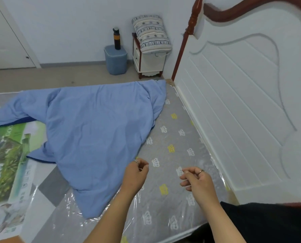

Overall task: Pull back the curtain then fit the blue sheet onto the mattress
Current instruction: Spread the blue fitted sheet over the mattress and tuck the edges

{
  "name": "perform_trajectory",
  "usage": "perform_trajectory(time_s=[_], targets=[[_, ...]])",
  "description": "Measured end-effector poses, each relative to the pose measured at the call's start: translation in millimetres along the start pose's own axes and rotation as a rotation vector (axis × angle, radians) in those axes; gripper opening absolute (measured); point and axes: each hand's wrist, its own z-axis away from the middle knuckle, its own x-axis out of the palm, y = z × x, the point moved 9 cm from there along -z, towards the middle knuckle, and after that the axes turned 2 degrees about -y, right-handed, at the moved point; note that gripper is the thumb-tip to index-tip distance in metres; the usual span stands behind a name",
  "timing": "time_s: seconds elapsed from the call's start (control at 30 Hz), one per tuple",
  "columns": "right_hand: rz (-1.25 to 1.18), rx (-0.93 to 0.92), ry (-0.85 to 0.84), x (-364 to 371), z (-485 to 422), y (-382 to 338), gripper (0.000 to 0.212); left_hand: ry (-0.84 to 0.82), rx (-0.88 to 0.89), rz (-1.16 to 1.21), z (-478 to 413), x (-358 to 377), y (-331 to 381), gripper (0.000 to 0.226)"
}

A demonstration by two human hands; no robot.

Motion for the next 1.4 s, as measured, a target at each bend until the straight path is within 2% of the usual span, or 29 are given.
perform_trajectory(time_s=[0.1,0.3,0.47,0.57,0.67,0.73,0.83,0.9,0.97,1.03,1.1,1.17,1.27,1.4], targets=[[-0.015,0.054,-0.003,5,-53,11,0.012,-0.028,-0.049,-0.040,-46,23,-24,0.008],[-0.022,0.190,-0.138,45,-197,57,0.008,0.079,-0.155,-0.075,-149,43,-84,0.013],[-0.026,0.309,-0.149,64,-338,142,0.011,0.155,-0.303,0.085,-228,104,-160,0.009],[0.057,0.332,-0.102,60,-409,193,0.010,0.170,-0.365,0.090,-263,154,-211,0.013],[0.247,0.314,-0.112,57,-490,239,0.011,0.008,-0.277,-0.112,-318,216,-256,0.026],[0.268,0.333,-0.155,63,-534,264,0.013,-0.040,-0.216,-0.209,-362,236,-280,0.038],[0.225,0.345,-0.188,79,-593,296,0.014,0.097,-0.169,-0.279,-435,235,-311,0.049],[0.110,0.347,-0.194,98,-620,305,0.012,0.176,-0.119,-0.290,-479,225,-322,0.057],[-0.022,0.352,-0.229,124,-647,317,0.011,0.216,-0.011,-0.461,-518,226,-341,0.072],[-0.184,0.356,-0.273,154,-666,316,0.009,0.300,0.024,-0.697,-534,223,-359,0.083],[-0.337,0.371,-0.308,184,-692,329,0.009,0.391,0.058,-0.909,-535,238,-386,0.074],[-0.449,0.370,-0.312,207,-723,333,0.011,0.458,0.184,-0.981,-537,251,-386,0.060],[-0.521,0.387,-0.367,255,-752,319,0.007,0.444,0.362,-1.035,-538,257,-381,0.043],[-0.435,0.389,-0.310,280,-774,287,0.008,0.400,0.330,-1.049,-539,259,-381,0.039]])
